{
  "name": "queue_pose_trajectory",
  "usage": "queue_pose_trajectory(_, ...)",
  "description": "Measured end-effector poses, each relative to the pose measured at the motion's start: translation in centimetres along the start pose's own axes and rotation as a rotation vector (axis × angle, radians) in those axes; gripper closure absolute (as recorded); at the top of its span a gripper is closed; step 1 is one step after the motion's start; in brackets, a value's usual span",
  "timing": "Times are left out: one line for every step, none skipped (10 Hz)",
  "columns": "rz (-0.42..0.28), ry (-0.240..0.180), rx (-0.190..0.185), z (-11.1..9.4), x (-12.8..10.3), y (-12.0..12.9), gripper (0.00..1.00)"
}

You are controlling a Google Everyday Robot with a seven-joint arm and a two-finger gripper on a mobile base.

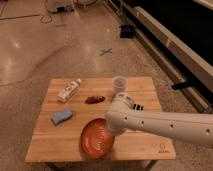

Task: Drag the ceramic bowl in a circle

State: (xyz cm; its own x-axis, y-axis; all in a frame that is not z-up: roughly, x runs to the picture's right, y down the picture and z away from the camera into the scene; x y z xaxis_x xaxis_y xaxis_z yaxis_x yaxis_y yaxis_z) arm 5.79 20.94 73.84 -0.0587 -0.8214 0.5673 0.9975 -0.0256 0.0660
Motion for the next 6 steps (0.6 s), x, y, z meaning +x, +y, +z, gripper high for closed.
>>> queue_pose_trajectory(0.004, 0.001, 0.012, -0.5, 0.8, -0.2, 0.72)
queue_pose_trajectory(0.015, -0.002, 0.017, -0.6, 1.3, -0.7, 0.72)
queue_pose_trajectory(0.012, -0.003, 0.016, -0.6, 1.4, -1.6, 0.72)
queue_pose_trajectory(0.004, -0.001, 0.015, -0.2, 1.3, -3.4, 0.72)
queue_pose_trajectory(0.003, 0.000, 0.014, -0.2, 1.2, -3.7, 0.72)
queue_pose_trajectory(0.003, 0.003, 0.014, -0.2, 1.3, -3.7, 0.72)
